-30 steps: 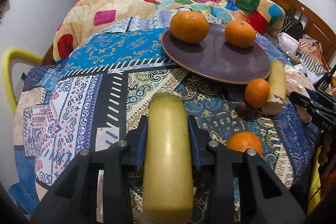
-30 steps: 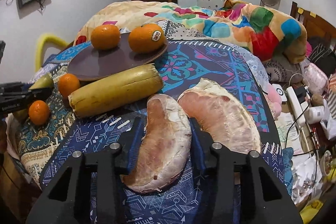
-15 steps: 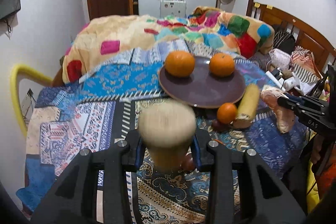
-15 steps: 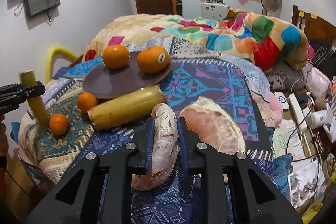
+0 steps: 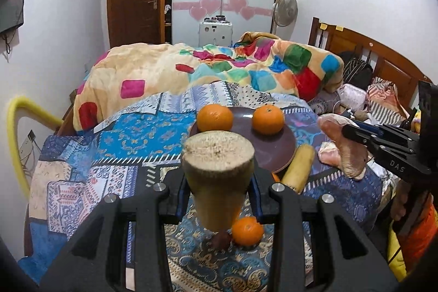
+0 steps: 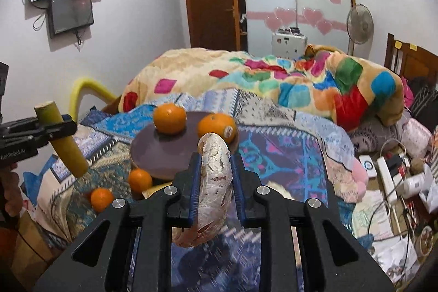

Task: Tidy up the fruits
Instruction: 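Carry the yellow fruit and pomelo segment onto the purple plate and release both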

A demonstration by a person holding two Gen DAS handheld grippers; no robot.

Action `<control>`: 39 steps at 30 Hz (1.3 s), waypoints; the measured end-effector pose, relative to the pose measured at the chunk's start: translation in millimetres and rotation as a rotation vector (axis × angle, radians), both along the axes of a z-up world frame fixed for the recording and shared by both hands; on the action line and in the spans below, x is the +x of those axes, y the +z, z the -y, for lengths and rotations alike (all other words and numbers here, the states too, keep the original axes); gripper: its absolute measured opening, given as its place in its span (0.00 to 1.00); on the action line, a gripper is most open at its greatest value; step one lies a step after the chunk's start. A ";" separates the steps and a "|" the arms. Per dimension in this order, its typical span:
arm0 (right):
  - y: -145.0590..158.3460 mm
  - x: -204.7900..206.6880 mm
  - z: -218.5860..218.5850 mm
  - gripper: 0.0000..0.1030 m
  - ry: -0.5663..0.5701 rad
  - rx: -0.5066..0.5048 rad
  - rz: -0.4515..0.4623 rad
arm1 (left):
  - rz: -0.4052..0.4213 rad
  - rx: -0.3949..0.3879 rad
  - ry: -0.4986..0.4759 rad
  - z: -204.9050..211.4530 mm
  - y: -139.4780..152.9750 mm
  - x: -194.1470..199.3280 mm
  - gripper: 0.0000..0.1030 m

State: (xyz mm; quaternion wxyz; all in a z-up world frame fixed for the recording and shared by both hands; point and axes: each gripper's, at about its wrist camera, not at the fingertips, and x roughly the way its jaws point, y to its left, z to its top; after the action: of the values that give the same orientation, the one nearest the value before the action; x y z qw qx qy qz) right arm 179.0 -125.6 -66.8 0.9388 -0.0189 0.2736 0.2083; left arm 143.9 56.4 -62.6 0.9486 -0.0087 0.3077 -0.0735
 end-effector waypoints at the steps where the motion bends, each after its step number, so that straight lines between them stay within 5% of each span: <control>1: 1.4 1.6 -1.6 0.19 0.005 0.003 0.004 | 0.001 -0.004 -0.002 1.2 0.8 1.6 0.35; 14: 2.6 39.1 -30.8 0.19 0.068 0.017 0.018 | -0.005 -0.011 -0.040 16.9 0.9 40.8 0.35; 39: -21.5 100.9 -68.5 0.19 0.184 -0.119 -0.083 | -0.191 -0.011 -0.090 37.0 -45.1 142.2 0.35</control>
State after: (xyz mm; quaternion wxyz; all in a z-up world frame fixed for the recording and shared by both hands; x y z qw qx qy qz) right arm 279.9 -57.2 -88.3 0.9008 -0.0910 0.3211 0.2777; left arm 286.1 19.4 -107.7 0.9106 -0.0070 0.3963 -0.1167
